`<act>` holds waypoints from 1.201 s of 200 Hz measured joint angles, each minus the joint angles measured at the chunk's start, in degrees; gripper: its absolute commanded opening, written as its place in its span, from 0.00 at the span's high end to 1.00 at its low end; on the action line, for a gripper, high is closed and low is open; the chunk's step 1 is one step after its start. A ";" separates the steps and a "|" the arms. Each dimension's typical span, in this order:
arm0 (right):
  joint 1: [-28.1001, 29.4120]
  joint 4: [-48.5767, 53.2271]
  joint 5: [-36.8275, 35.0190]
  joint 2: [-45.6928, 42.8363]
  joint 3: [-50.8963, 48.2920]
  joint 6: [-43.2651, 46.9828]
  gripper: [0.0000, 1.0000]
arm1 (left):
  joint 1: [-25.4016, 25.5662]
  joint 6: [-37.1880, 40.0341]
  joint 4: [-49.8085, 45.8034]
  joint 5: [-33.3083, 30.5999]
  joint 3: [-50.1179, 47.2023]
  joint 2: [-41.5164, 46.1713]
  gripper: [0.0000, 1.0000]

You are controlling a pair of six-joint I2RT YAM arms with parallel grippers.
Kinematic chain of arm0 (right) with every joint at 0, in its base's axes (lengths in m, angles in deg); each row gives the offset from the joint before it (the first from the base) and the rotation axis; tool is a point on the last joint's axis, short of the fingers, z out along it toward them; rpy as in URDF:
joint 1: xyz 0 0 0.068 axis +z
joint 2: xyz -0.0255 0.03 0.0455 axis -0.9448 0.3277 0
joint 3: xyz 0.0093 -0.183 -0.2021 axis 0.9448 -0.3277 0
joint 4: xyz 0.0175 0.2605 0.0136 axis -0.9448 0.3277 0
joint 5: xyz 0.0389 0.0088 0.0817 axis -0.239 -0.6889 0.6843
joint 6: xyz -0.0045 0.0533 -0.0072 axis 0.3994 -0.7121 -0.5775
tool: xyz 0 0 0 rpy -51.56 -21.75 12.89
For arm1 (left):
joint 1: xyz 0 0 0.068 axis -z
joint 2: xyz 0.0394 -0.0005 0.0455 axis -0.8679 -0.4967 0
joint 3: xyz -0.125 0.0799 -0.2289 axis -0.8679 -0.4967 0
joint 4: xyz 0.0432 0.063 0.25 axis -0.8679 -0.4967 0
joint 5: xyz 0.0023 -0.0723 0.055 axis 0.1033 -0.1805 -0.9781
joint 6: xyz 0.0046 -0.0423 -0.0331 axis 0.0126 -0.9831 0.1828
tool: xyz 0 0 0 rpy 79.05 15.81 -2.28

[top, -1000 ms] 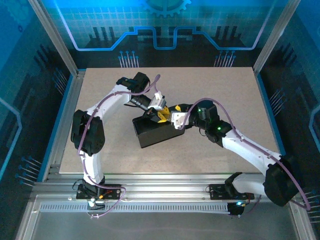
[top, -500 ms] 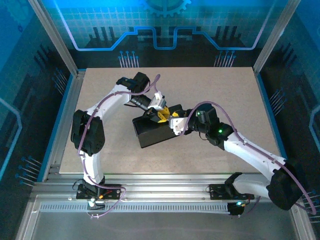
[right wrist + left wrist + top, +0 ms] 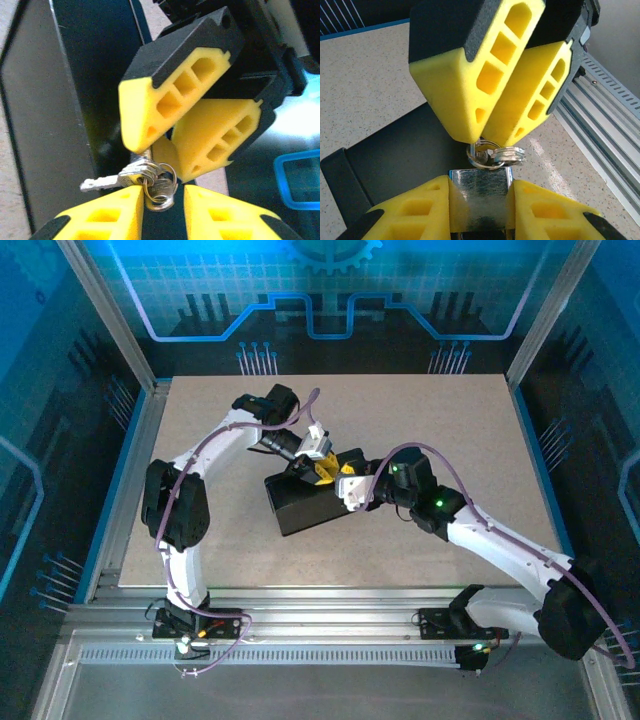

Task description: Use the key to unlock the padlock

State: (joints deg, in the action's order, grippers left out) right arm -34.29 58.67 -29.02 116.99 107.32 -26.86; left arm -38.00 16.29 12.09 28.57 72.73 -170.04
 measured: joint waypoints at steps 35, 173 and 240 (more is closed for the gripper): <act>-3.15 8.76 7.17 -1.44 5.01 -5.84 0.69 | 0.00 -0.02 0.09 -0.02 0.00 0.02 1.00; -4.09 -1.20 -2.49 2.78 0.81 1.09 0.76 | 0.00 0.02 -0.04 0.00 0.00 0.02 1.00; -2.05 -3.80 -2.49 2.82 0.74 1.51 0.76 | 0.00 0.07 -0.44 0.04 0.00 0.00 1.00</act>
State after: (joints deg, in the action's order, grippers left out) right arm -36.35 54.87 -31.51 119.81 108.06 -25.35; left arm -38.00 16.35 11.65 28.61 72.73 -170.04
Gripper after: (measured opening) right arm 0.240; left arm 0.288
